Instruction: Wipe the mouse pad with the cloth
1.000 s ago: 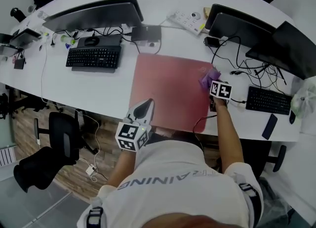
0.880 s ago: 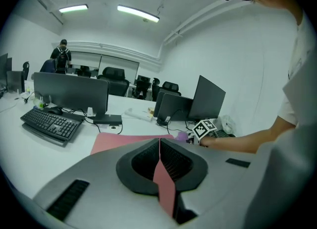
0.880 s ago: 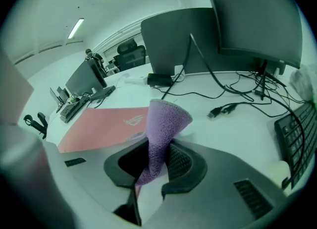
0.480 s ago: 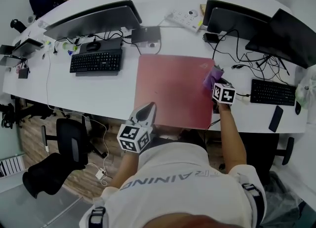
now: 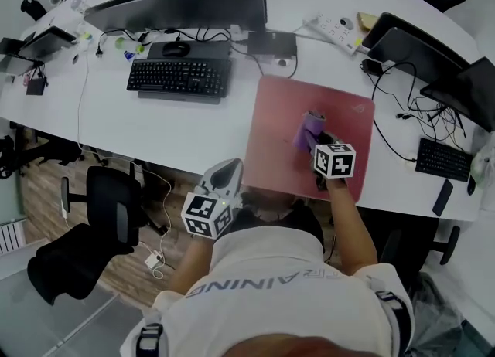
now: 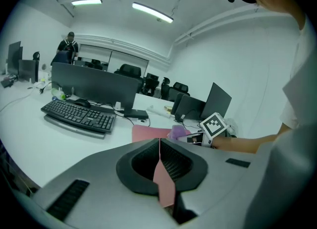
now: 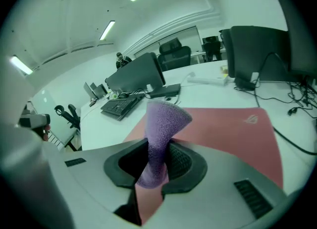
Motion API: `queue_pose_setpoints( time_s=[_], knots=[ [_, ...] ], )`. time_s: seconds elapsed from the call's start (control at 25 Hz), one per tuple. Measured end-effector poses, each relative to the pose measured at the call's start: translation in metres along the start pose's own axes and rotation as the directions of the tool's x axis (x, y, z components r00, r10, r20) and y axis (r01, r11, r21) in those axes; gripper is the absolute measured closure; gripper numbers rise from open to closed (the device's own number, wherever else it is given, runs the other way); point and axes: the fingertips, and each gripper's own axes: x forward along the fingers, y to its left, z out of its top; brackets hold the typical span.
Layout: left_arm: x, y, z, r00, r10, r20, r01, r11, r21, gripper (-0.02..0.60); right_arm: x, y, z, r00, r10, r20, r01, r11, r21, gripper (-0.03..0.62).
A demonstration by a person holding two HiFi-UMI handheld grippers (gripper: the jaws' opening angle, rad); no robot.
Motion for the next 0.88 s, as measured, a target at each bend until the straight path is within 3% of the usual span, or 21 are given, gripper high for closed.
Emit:
queue_pose_setpoints(
  time_s=[0.32,0.48,0.64,0.88],
  knots=[
    [-0.072,0.116,-0.016,0.991,0.134,-0.015,-0.135,0.990,-0.033,0.549,0.100,0.139,-0.002,0.989,0.140,-0.043,-0.141,0.989,-0.043,0.493],
    [-0.085,0.145,-0.018,0.989,0.150,-0.011,-0.150,0.987,-0.048,0.549,0.140,0.181,-0.005,0.983,0.166,-0.076,-0.172,0.983,-0.067,0.493],
    [-0.086,0.148,-0.021,0.993,0.121,-0.018,-0.121,0.992,-0.043,0.549,0.161,0.183,-0.026,0.979,0.147,-0.143,-0.153,0.987,-0.038,0.493],
    [-0.070,0.131,-0.018,0.997,0.070,-0.030,-0.071,0.997,-0.022,0.549,0.142,0.141,-0.036,0.981,0.140,-0.138,-0.128,0.988,0.088,0.487]
  ],
)
